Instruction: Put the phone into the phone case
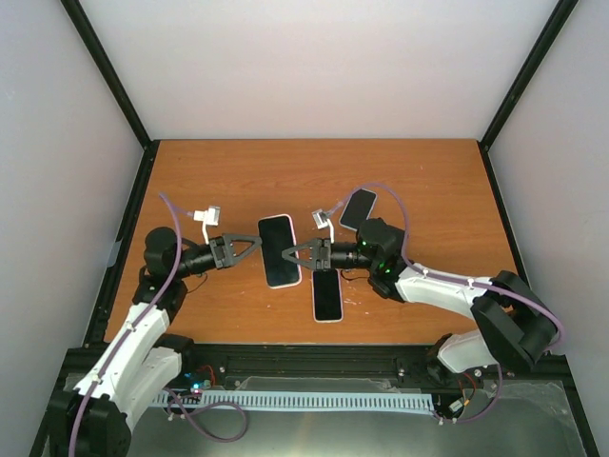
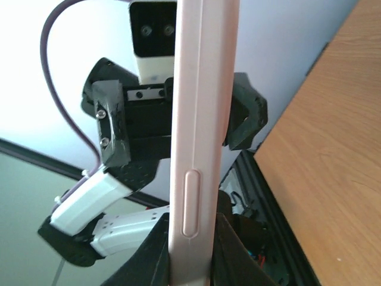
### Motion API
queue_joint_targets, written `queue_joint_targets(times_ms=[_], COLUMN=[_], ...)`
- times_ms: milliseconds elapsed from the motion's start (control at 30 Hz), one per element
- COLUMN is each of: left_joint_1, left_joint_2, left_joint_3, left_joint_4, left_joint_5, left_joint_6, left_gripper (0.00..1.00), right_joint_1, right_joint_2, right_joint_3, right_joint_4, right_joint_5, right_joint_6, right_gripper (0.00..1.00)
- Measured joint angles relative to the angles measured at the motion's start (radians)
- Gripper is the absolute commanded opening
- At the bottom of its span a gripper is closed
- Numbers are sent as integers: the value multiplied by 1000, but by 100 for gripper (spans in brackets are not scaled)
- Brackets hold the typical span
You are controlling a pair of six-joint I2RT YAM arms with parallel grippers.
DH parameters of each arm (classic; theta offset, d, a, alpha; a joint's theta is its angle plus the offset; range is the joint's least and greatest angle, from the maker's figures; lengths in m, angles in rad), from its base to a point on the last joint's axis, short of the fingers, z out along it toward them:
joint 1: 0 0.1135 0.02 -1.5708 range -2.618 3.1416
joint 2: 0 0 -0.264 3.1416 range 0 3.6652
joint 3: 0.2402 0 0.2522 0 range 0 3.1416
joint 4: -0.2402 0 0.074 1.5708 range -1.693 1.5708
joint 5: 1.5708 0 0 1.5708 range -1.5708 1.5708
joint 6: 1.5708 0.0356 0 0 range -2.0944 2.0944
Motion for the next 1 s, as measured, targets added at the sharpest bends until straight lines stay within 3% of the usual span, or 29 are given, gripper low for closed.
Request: queue_joint_targets(times_ms=[167,333,533,633,833,1000], left_joint_1=[0,0,0,0,0,0], left_joint_2=[-19,-32,-32,-32,-32,-31], left_joint_3=[-32,-66,-88,-101,-107,-85], left_joint_4=[214,365,413,422,399,288], left_joint_5=[56,74,65,58,48,39], left_joint_6=[-143,-259,-322,-346,-335,-275], left_gripper=[75,49,20,11,0,5], right_joint_1=[22,40,45,46,46,46], right_joint_2=[-12,-13,-18,-20,-22,-31], right_joint_3=[0,0,0,0,0,0], right_joint_4=[60,77,78,73,50,3], right_joint_5=[-54,-81,-90,-92,-88,-71], right_joint_6=[24,37,27,18,3,-20], right_gripper=[13,13,13,16,22,17])
